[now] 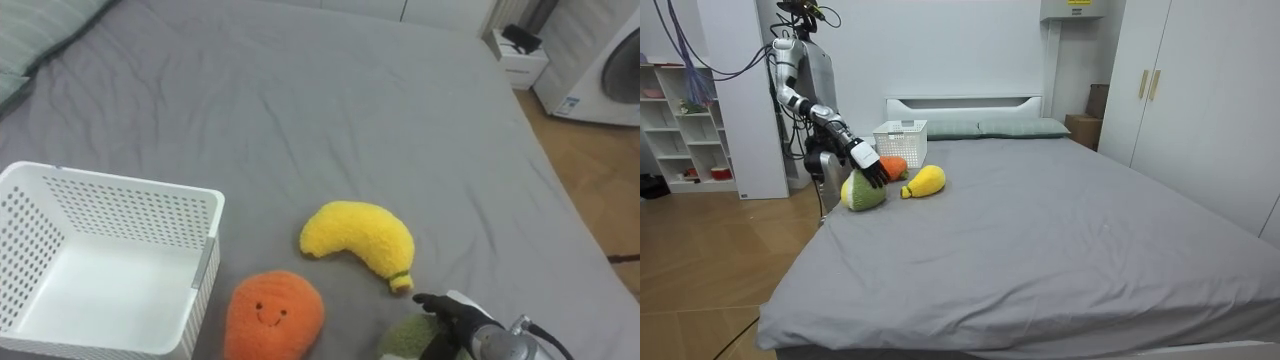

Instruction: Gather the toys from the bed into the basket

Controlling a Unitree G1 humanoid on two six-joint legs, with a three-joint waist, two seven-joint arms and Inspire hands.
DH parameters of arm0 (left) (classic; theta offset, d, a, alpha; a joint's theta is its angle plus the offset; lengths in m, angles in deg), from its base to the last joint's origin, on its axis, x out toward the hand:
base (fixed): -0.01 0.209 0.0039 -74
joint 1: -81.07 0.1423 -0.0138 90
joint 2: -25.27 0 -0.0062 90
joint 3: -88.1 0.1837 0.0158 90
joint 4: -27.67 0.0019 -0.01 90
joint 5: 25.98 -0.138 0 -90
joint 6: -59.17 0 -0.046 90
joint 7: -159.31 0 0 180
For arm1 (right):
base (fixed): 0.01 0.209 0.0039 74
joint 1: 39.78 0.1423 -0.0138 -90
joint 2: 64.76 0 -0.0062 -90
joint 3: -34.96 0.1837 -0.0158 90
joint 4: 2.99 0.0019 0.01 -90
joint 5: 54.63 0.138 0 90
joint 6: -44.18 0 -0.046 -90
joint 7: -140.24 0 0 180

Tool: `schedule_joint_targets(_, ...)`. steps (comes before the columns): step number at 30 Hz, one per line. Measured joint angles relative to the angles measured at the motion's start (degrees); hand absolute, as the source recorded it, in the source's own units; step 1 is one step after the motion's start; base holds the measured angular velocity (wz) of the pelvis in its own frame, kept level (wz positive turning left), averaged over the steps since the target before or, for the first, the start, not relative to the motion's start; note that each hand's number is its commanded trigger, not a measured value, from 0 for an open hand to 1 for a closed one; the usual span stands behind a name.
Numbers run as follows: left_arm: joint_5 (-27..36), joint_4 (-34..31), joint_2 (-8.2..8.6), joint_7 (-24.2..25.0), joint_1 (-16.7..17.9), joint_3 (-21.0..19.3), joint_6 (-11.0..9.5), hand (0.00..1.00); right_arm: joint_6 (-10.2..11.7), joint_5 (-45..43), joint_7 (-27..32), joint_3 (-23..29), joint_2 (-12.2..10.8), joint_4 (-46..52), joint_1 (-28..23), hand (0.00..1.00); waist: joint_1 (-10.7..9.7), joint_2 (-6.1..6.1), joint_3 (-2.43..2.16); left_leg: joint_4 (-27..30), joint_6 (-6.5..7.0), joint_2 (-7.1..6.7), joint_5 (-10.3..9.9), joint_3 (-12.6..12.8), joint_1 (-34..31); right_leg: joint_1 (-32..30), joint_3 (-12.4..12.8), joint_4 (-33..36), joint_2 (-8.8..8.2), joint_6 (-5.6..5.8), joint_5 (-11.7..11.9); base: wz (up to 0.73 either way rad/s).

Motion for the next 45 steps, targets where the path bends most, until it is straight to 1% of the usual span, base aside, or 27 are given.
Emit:
schedule_joint_targets(1, 0.0, 0.0, 0.00, 0.0, 0.0, 0.0, 0.0, 0.00, 0.0, 0.0, 0.0, 0.0, 0.0, -0.1, 0.0, 0.93, 0.1, 0.02, -0.01, 0.0, 0.00, 0.00, 0.0, 0.0, 0.0, 0.0, 0.0, 0.0, 0.00, 0.00, 0.0, 0.00)
schedule_joint_targets(2, 0.0, 0.0, 0.00, 0.0, 0.0, 0.0, 0.0, 0.00, 0.0, 0.0, 0.0, 0.0, 0.0, -0.1, 0.0, 1.00, 0.2, 0.05, -0.01, 0.0, 0.00, 0.00, 0.0, 0.0, 0.0, 0.0, 0.0, 0.0, 0.00, 0.00, 0.0, 0.00)
schedule_joint_targets(10, -0.1, -0.3, 0.01, 0.0, 0.1, 0.2, 0.4, 0.00, 0.0, -1.3, 1.1, 0.0, 0.1, -1.3, 0.2, 1.00, 1.0, 0.14, -0.01, 0.1, 0.00, -0.01, 0.0, -0.1, 0.0, 0.1, -0.1, 0.0, -0.04, 0.00, 0.0, 0.00)
schedule_joint_targets(15, 0.0, -1.2, 0.02, -0.1, 0.5, 0.2, 0.4, 0.00, -0.1, -2.5, 1.3, 0.0, 0.1, -2.2, 0.1, 1.00, 1.0, 0.31, 0.04, 0.1, 0.00, -0.02, 0.0, -0.1, -0.1, 0.1, -0.1, 0.0, -0.07, 0.01, 0.0, 0.00)
schedule_joint_targets(19, -0.1, -1.2, 0.03, -1.2, 0.6, 0.1, 0.4, 0.00, -0.1, -2.8, 0.6, -1.0, 0.1, -2.2, -0.3, 1.00, 1.0, 0.39, 0.07, 0.1, 0.00, -0.03, 0.0, -0.1, 0.0, 0.0, -0.1, 0.0, -0.06, 0.00, 0.0, 0.00)
schedule_joint_targets(27, -0.1, -1.4, 0.11, -3.2, 0.7, 0.1, 0.9, 0.00, -0.2, -2.9, 0.8, -1.1, 0.1, -2.2, -0.3, 1.00, 0.9, 0.10, -0.08, 0.1, 0.00, -0.05, 0.0, -0.1, 0.0, 0.1, -0.1, 0.0, -0.08, 0.00, 0.0, 0.00)
schedule_joint_targets(31, -0.1, -2.2, 0.11, -3.9, 0.7, 0.0, 0.9, 0.00, -0.9, -3.0, 0.8, -0.9, 0.1, -1.9, 0.2, 1.00, 0.8, 0.09, -0.09, 0.0, 0.01, -0.06, 0.0, -0.1, 0.0, 0.1, -0.1, 0.0, -0.08, 0.00, 0.0, 0.00)
schedule_joint_targets(34, 0.0, -2.6, 0.11, -4.3, 0.6, 0.0, 0.9, 0.00, -0.9, -3.1, 0.9, -0.3, 0.1, -1.4, 0.3, 1.00, 0.9, 0.08, -0.10, 0.0, 0.01, -0.06, 0.0, -0.1, 0.0, 0.1, -0.1, 0.0, -0.08, 0.00, 0.0, 0.00)
schedule_joint_targets(40, 0.0, -2.9, 0.17, -4.3, 0.6, -0.1, 0.8, 0.00, -1.2, -3.2, 1.6, 0.6, 0.1, 3.5, 0.2, 1.00, 0.3, 0.00, -0.10, 0.1, 0.01, -0.06, 0.0, -0.1, 0.1, 0.2, -0.1, 0.1, -0.02, 0.00, 0.0, 0.00)
schedule_joint_targets(41, 0.1, -2.9, 0.19, -4.2, 0.7, -0.2, 0.8, 0.00, -1.1, -3.4, 1.6, 1.3, 0.0, 5.7, 0.2, 1.00, -0.2, -0.01, -0.04, 0.0, 0.01, -0.07, 0.0, -0.1, 0.0, 0.1, -0.1, 0.1, 0.00, 0.00, 0.0, 0.00)
schedule_joint_targets(45, -0.1, -2.8, 0.21, -3.9, 1.1, -0.2, 0.3, 0.00, -0.9, -2.9, 2.8, 5.4, 0.2, 14.1, 0.2, 1.00, -0.7, -0.03, 0.04, -0.1, 0.01, -0.05, 0.0, 0.2, 0.0, -0.2, 0.2, 0.1, 0.03, 0.01, 0.0, -0.03)
